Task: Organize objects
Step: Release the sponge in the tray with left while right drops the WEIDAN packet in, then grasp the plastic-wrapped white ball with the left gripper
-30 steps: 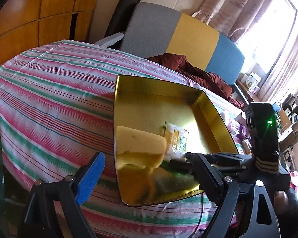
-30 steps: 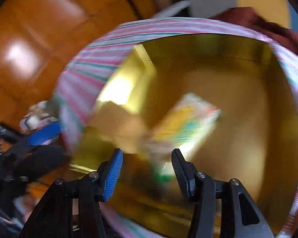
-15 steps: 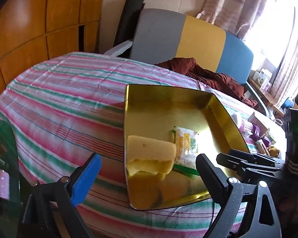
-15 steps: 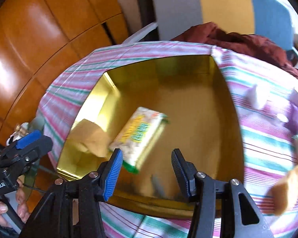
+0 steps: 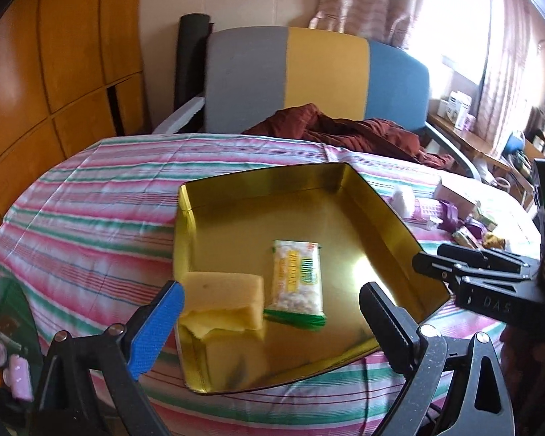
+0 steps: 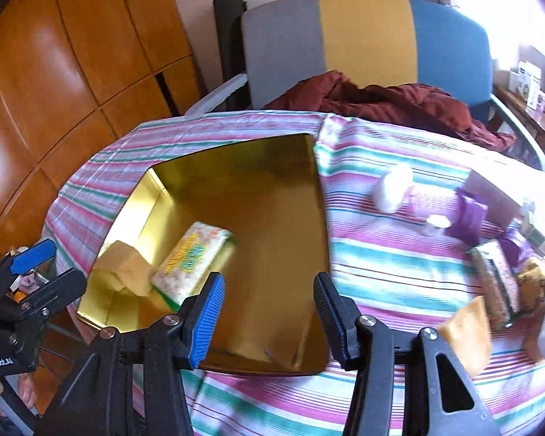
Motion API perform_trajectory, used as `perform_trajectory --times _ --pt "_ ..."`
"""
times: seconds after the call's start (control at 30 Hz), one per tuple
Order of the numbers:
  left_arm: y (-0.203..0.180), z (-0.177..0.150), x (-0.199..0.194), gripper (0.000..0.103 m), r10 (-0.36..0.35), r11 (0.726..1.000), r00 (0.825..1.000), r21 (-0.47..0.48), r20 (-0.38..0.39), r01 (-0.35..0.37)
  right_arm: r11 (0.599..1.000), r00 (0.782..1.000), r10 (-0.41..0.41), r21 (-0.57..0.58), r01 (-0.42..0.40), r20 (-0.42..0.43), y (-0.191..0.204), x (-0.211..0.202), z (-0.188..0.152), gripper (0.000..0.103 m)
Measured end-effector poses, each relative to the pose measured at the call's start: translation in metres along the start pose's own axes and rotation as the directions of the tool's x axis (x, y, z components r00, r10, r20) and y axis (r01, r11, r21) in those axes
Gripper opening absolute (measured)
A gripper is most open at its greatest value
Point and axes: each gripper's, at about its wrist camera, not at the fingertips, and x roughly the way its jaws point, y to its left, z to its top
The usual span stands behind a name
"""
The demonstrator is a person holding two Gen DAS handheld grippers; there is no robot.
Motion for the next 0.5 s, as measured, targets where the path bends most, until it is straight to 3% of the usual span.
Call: perform_trajectory --times 0.3,0.5 --pt "-0.035 0.009 0.009 0.098 -0.068 0.995 0.998 0.075 -0.010 0.068 0.983 0.989 -0.146 0.118 0.143 0.019 -0.076 -0.022 0.008 0.053" --pt "-0.065 0.023 0.016 0.098 -0.132 0.982 0.991 0.132 -0.017 0.133 0.945 0.964 -0.267 0.194 0.261 0.004 -0.142 -0.037 0.017 0.053"
